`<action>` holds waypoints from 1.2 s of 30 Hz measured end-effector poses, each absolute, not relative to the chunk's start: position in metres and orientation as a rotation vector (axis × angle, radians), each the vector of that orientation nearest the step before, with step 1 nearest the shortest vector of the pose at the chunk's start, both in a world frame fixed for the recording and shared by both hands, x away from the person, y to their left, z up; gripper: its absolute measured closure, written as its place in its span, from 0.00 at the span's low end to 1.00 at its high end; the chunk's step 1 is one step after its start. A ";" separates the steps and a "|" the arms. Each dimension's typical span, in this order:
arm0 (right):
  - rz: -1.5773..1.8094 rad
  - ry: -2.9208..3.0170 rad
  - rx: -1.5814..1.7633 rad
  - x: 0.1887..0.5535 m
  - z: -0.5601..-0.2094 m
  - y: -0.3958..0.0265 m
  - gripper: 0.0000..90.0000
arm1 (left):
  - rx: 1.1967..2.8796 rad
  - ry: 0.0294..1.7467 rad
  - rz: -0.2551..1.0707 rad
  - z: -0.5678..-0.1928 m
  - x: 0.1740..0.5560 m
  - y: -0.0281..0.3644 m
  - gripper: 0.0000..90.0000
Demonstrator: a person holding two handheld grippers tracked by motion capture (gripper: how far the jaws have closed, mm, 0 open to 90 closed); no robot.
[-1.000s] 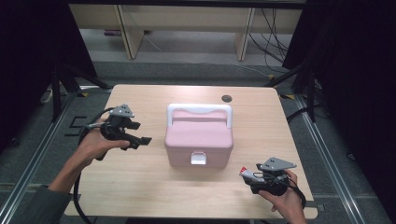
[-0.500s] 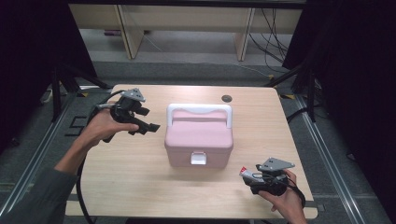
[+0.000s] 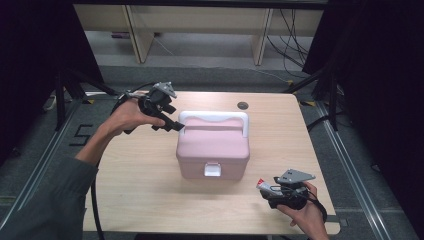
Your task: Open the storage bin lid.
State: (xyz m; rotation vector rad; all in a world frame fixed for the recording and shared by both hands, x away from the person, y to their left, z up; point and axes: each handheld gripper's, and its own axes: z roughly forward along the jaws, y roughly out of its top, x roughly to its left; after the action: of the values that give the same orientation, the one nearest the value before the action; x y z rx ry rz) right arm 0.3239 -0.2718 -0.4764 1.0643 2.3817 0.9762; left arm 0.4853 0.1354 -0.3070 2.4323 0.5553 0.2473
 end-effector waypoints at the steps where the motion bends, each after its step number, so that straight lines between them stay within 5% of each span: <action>1: 0.976 2.382 1.064 0.324 -0.476 -0.272 0.33 | 2.432 0.555 0.247 -0.307 0.485 0.135 0.32; 18: 0.996 2.401 1.154 0.320 -0.476 -0.270 0.34 | 2.615 0.444 0.260 -0.310 0.514 0.085 0.38; 31: 1.004 2.402 1.153 0.321 -0.476 -0.271 0.34 | 2.692 0.339 0.286 -0.314 0.524 0.079 0.72; 36: 1.003 2.407 1.121 0.322 -0.477 -0.272 0.34 | 2.718 0.311 0.308 -0.310 0.520 0.076 0.75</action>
State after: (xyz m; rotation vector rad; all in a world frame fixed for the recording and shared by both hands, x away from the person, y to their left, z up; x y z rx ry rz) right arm 0.3222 -0.2715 -0.4769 1.1209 2.4074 1.0028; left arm 0.5201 0.0756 -0.3097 2.7184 0.3107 0.3083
